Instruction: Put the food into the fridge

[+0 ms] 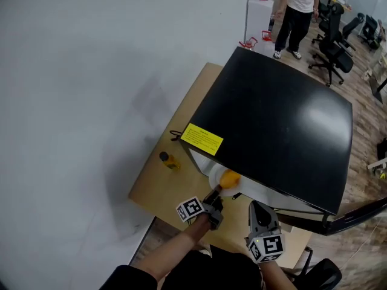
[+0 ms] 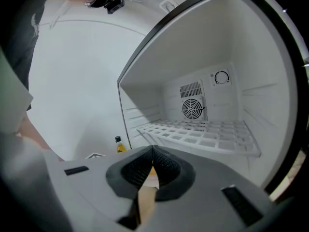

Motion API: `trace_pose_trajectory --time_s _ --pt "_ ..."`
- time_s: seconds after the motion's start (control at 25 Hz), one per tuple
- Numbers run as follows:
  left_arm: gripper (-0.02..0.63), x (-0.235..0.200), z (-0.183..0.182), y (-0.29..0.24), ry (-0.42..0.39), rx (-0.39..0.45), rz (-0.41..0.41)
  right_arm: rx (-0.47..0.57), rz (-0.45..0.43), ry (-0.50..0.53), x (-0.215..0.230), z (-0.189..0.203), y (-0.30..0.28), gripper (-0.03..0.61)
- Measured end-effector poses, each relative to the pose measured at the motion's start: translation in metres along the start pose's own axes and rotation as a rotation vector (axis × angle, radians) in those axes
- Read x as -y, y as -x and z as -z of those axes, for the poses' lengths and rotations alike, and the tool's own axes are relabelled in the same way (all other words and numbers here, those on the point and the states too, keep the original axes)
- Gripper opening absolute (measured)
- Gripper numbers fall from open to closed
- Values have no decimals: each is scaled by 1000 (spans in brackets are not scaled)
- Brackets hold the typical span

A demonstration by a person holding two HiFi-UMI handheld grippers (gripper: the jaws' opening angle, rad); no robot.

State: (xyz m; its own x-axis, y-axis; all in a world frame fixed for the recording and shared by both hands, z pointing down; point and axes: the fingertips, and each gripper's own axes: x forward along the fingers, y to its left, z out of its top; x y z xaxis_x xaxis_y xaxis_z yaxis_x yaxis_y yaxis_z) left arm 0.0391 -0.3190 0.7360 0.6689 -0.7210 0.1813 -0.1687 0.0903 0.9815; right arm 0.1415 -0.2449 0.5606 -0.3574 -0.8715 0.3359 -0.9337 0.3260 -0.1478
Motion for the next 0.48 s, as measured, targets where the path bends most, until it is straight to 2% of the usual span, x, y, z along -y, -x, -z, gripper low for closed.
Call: trace_pose_trajectory --time_s 0.48 --pt "28 -29 -11 -37 -53 -25 -63 -18 -2 5 8 6 -4 60"
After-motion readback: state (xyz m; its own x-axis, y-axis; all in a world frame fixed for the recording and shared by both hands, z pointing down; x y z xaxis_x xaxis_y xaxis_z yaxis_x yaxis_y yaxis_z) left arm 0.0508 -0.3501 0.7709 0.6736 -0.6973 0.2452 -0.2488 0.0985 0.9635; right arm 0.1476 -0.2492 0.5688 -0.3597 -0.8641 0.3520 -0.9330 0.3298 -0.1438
